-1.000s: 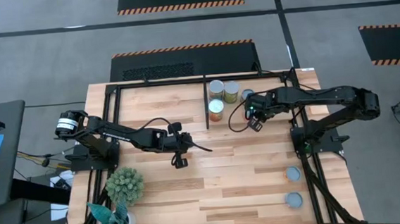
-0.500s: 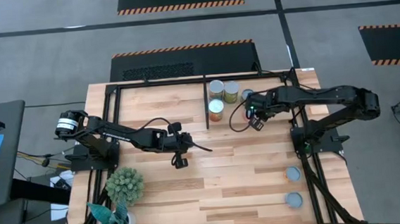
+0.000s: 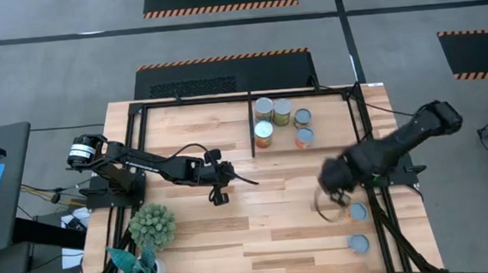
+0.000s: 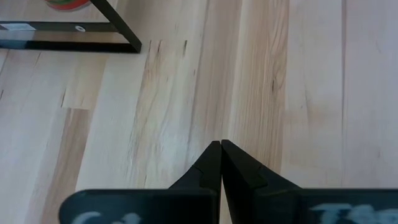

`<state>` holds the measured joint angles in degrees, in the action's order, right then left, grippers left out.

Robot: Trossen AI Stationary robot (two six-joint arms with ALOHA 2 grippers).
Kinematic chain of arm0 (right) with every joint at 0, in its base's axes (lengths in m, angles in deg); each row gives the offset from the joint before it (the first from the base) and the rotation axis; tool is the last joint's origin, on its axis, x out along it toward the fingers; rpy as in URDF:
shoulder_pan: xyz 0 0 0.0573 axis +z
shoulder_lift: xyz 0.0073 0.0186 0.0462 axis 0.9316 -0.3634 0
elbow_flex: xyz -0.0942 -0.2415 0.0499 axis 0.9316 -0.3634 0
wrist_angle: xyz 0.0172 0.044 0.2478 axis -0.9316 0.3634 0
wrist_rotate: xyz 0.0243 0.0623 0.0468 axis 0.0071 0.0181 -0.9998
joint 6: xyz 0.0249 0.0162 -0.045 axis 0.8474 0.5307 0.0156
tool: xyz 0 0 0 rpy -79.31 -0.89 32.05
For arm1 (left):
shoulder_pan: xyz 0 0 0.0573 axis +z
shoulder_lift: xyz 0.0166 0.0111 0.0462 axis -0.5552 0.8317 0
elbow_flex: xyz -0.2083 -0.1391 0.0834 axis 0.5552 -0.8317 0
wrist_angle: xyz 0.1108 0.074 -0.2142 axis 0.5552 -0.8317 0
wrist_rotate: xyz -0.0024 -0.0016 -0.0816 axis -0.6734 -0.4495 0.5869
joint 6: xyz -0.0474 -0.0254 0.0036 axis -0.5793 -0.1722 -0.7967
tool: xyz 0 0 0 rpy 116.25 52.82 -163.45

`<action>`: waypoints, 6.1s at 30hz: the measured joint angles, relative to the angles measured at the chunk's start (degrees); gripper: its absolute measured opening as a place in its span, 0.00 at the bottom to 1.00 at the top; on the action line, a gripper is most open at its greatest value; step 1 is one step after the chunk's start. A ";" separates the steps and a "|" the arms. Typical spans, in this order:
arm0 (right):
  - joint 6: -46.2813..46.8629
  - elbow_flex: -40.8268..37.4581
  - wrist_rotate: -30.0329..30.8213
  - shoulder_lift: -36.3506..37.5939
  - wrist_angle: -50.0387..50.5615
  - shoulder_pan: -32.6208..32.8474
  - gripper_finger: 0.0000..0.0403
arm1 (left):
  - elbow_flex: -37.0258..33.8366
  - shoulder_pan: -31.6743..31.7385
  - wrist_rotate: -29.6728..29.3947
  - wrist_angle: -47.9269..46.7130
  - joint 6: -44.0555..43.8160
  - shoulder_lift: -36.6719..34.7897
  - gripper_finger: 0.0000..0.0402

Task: Pick and place cans onto a shelf
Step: Move the canned pineapple rings to the middle right of the table, then put the canned salmon on the shelf

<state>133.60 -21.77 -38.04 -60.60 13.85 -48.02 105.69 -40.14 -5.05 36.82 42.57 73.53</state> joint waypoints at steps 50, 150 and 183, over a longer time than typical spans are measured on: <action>25.12 -10.26 14.83 -3.85 -23.57 13.75 0.20 | 0.00 0.01 1.57 0.90 -3.18 0.01 0.00; -25.94 3.07 20.52 0.34 -10.24 -38.05 0.01 | 0.00 0.02 1.05 3.89 0.59 -0.01 0.00; -45.92 3.08 14.77 -14.05 -22.61 -62.37 0.18 | 0.00 0.02 1.07 3.67 0.63 -0.01 0.00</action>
<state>87.68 -18.69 -23.27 -74.65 -8.76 -110.39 105.69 -40.12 -3.98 40.49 43.20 73.52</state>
